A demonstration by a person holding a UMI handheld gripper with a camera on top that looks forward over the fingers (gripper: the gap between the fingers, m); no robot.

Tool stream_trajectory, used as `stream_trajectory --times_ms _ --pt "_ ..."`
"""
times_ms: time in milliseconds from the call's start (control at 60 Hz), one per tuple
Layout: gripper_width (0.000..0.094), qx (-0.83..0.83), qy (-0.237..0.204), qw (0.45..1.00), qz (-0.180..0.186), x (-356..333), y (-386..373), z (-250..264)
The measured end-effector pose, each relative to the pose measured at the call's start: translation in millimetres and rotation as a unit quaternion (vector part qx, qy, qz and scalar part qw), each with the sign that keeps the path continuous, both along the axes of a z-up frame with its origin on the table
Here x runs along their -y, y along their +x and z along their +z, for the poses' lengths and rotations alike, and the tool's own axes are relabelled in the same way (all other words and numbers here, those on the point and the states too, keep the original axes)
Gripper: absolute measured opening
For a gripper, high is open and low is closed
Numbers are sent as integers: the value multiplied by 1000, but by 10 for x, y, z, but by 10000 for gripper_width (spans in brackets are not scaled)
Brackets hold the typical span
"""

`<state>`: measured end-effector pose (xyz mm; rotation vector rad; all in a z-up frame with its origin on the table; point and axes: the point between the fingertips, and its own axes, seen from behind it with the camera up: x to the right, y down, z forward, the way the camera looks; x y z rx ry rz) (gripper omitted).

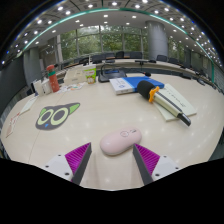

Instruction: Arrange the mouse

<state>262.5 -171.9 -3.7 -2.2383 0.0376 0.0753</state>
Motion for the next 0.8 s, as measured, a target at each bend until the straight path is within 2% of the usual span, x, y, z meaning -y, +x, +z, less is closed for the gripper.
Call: stream_trajectory --times_ms 267,383,433,467,683,800 --pt "825 -6 -2 1000 -9 -517 -32 -17" --pt "697 15 0 1000 -16 -665 -19 -37" --pt "596 27 1 999 -20 -715 6 -49" --pt "491 34 3 999 -26 -738 39 -53" --pt "364 44 -12 999 -26 -751 49 -55" --pt "332 60 -15 997 -48 -739 110 31"
